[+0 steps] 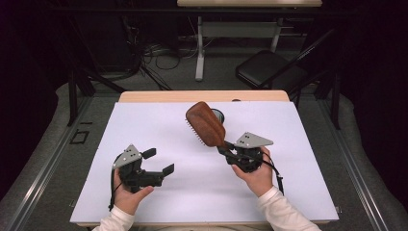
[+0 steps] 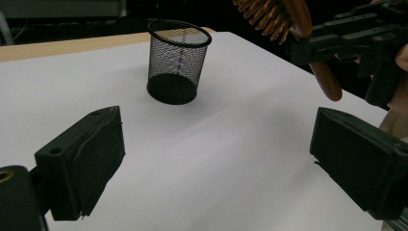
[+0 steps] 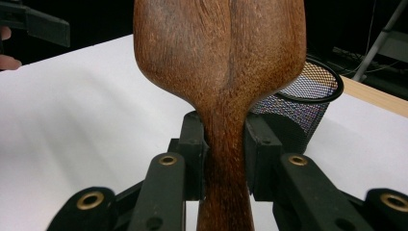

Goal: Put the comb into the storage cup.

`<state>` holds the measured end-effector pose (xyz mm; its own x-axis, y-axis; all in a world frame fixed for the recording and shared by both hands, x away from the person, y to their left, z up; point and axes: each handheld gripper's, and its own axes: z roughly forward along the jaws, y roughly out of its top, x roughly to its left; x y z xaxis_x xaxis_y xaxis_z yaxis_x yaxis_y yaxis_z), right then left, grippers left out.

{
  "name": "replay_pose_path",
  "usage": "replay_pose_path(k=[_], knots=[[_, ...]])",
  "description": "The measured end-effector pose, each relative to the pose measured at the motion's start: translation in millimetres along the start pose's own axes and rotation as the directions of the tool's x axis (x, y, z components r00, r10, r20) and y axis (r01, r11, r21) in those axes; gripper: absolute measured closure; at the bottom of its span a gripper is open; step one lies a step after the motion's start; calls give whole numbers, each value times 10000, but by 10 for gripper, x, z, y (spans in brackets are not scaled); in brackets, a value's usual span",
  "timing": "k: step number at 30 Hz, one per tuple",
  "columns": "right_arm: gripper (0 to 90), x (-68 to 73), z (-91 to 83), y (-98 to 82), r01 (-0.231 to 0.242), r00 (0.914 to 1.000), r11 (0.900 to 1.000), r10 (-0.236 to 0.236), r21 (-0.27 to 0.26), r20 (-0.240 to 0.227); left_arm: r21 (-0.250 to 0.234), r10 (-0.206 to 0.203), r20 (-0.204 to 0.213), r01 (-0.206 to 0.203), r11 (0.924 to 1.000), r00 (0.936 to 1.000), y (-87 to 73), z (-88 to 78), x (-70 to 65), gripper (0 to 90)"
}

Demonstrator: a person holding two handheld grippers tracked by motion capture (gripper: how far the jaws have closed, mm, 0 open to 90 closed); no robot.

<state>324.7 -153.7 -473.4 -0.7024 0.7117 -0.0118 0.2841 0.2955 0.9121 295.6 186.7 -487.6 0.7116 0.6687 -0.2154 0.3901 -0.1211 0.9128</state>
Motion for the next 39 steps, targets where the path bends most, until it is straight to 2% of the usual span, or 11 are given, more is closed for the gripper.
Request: replay_pose_path(k=[10, 14, 20, 30, 39], knots=[[726, 12, -9, -13, 136, 9998, 9999, -136, -36, 124, 46, -6, 112, 5, 10000, 9999, 204, 104, -48, 52], [726, 8, -17, -14, 137, 9998, 9999, -136, -33, 144, 60, 119, 184, -120, 9999, 9998, 329, 127, -58, 53], [726, 8, -13, -24, 142, 9997, 9999, -141, -19, 180, 65, -105, 170, 104, 9999, 9998, 468, 137, -32, 53], [726, 13, -11, -34, 138, 9996, 9999, -137, -53, 251, 377, -382, 249, 372, 9986, 9990, 638, 182, 22, 55], [726, 16, -3, -42, 167, 9994, 9999, -166, -42, 293, 676, -645, 427, 616, 9958, 9970, 772, 237, 17, 56]])
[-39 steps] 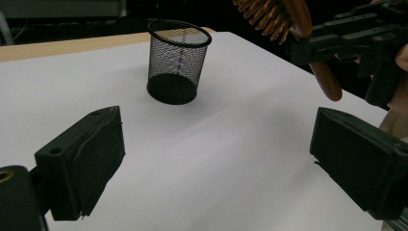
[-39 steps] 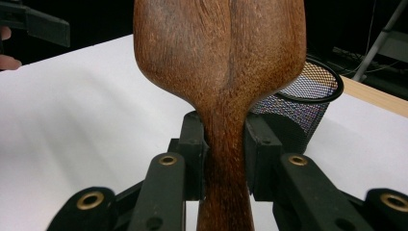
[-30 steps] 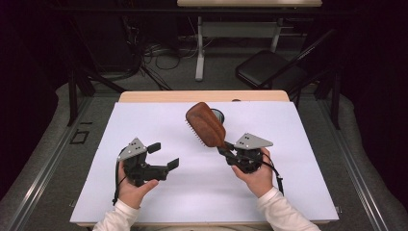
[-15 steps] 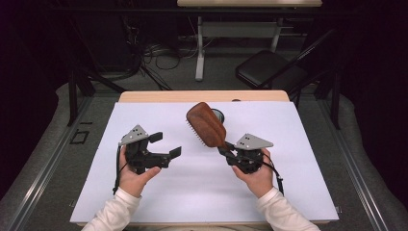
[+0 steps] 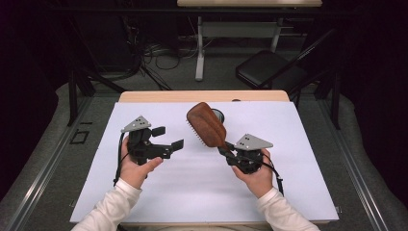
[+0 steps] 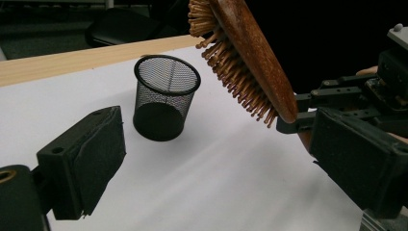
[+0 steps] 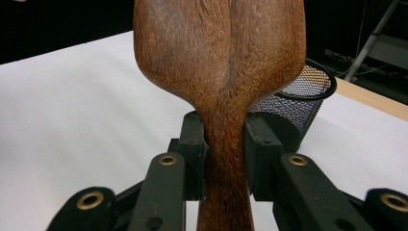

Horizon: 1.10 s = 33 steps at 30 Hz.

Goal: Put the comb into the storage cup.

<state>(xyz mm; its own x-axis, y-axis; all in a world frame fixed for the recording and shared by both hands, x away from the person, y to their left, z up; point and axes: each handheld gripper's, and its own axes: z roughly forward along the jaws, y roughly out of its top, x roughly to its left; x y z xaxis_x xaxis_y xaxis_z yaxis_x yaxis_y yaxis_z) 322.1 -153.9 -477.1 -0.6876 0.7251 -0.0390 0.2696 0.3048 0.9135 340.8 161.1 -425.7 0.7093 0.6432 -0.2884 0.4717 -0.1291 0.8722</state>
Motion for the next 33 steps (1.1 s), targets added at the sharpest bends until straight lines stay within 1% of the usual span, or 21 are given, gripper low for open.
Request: replay_pose_path(k=[5, 6, 11, 14, 22, 25, 27, 30, 33], knots=[[726, 2, -1, -3, 6, 10000, 10000, -5, -56, 45, 135, 58, -61, -58, 9999, 10000, 51, 29, -1, 58], [726, 2, 0, -4, -13, 10000, 10000, 13, -60, 45, 187, -38, -41, 39, 9998, 10000, 68, 48, 5, 58], [726, 1, 0, -6, -23, 10000, 10000, 23, -57, 41, 402, -221, 136, 215, 9990, 9997, 111, 96, 6, 58], [726, 7, 2, -10, -23, 10000, 10000, 23, -55, 43, 483, -476, 312, 461, 9978, 9984, 138, 125, 14, 59], [726, 24, 15, -16, 4, 10000, 10000, -4, -58, 2, 484, -787, 466, 764, 9959, 9958, 231, 208, 24, 65], [726, 28, 17, -18, -10, 10000, 10000, 10, -66, -4, 433, -916, 417, 898, 9950, 9949, 265, 240, 34, 65], [726, 30, 16, -18, 0, 10000, 10000, 0, -71, -3, 436, -1061, 477, 1040, 9936, 9932, 292, 261, 49, 65], [726, 32, 16, -18, 4, 10000, 10000, -4, -75, -11, 413, -1377, 637, 1353, 9899, 9884, 330, 291, 63, 65], [726, 32, 18, -19, 5, 10000, 10000, -5, -66, -25, 449, -1494, 708, 1464, 9882, 9862, 369, 316, 74, 69]])
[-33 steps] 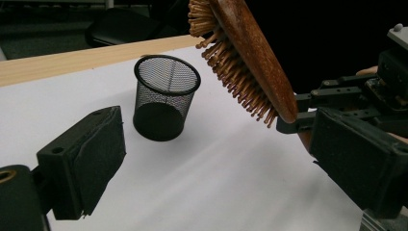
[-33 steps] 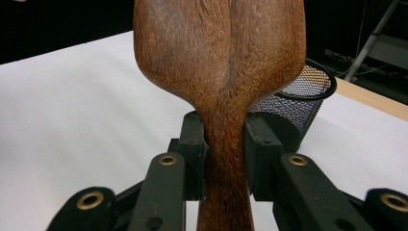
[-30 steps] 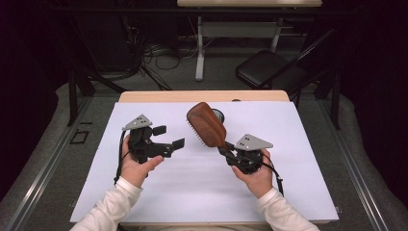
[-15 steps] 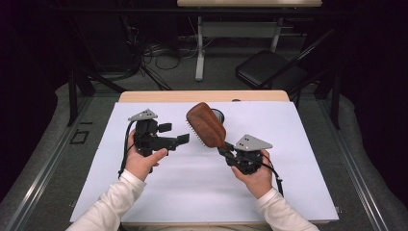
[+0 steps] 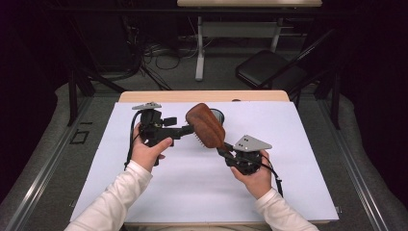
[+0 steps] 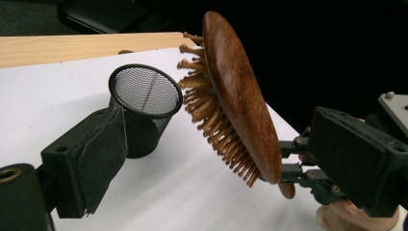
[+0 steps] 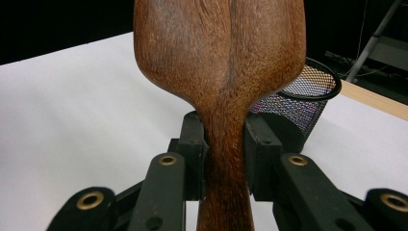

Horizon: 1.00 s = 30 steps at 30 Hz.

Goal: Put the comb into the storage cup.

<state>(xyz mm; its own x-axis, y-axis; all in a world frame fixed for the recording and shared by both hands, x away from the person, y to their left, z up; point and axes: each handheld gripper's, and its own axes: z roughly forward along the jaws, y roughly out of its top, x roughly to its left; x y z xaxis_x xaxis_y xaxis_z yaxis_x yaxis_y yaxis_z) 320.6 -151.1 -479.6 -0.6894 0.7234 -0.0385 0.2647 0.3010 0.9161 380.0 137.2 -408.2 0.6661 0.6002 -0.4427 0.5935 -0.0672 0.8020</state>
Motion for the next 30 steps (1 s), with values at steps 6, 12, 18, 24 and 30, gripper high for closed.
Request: replay_pose_path(k=[6, 12, 18, 24, 30], knots=[[726, 5, 3, -2, 22, 10000, 10000, -22, -5, -28, -44, -345, 55, 345, 9994, 9994, 64, 37, 50, 71], [726, 8, -3, 1, 20, 10000, 10000, -21, -44, -33, -10, -514, 30, 514, 9987, 9987, 82, 66, 97, 71], [726, 9, 1, -1, 40, 10000, 10000, -40, -25, -35, -5, -625, 72, 625, 9980, 9980, 97, 94, 109, 71], [726, 20, 9, -3, 40, 10000, 10000, -41, -25, -54, 102, -677, 286, 675, 9977, 9973, 107, 140, 106, 78], [726, 28, 15, -4, 90, 9999, 10000, -91, -36, -83, 136, -789, 398, 784, 9968, 9961, 107, 207, 92, 78]])
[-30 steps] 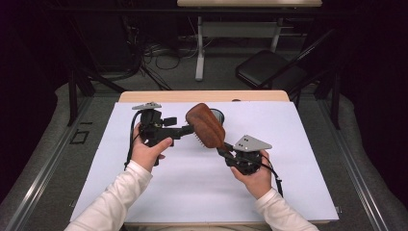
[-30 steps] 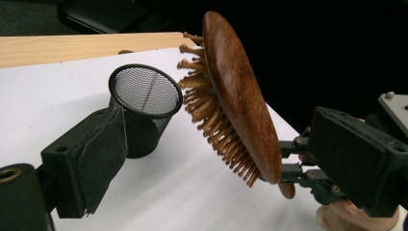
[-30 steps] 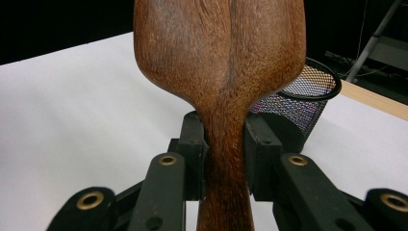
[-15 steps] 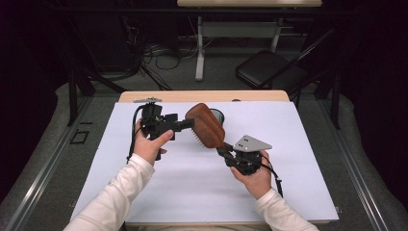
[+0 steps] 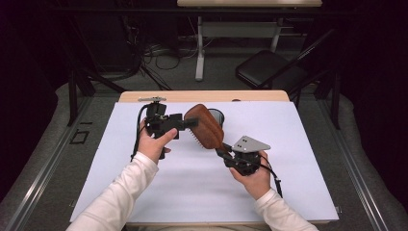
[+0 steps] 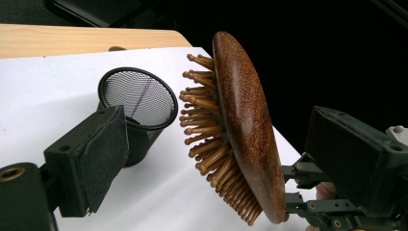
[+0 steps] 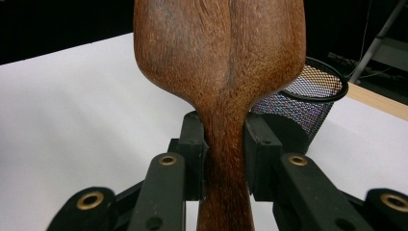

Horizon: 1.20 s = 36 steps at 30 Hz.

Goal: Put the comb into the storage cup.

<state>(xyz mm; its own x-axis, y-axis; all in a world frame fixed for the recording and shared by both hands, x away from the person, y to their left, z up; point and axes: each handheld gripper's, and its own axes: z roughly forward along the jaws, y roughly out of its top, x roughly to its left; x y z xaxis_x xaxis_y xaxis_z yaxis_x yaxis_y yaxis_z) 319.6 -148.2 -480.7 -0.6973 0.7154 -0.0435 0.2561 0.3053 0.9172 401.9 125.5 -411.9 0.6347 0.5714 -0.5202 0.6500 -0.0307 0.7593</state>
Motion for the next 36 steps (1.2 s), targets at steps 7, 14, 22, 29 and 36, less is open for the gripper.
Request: replay_pose_path(k=[7, 14, 22, 29, 36], knots=[[726, 6, -4, 2, 9, 10000, 10000, -9, 1, -18, 161, -120, 192, 117, 9998, 9997, 7, 92, -18, 82], [726, 20, -9, 3, -11, 10000, 10000, 11, -19, -47, 378, -90, 362, 76, 9993, 9993, 5, 167, -43, 89], [726, 21, -14, 7, -1, 10000, 10000, 1, -74, -53, 383, -28, 465, 10, 9993, 9989, 6, 199, -78, 146], [726, 24, -9, 5, -16, 10000, 10000, 15, -51, -71, 544, -54, 550, 24, 9985, 9985, -5, 229, -92, 155], [726, 25, -4, 2, 11, 10000, 10000, -11, -42, -65, 639, -227, 713, 182, 9978, 9972, -9, 248, -97, 167]])
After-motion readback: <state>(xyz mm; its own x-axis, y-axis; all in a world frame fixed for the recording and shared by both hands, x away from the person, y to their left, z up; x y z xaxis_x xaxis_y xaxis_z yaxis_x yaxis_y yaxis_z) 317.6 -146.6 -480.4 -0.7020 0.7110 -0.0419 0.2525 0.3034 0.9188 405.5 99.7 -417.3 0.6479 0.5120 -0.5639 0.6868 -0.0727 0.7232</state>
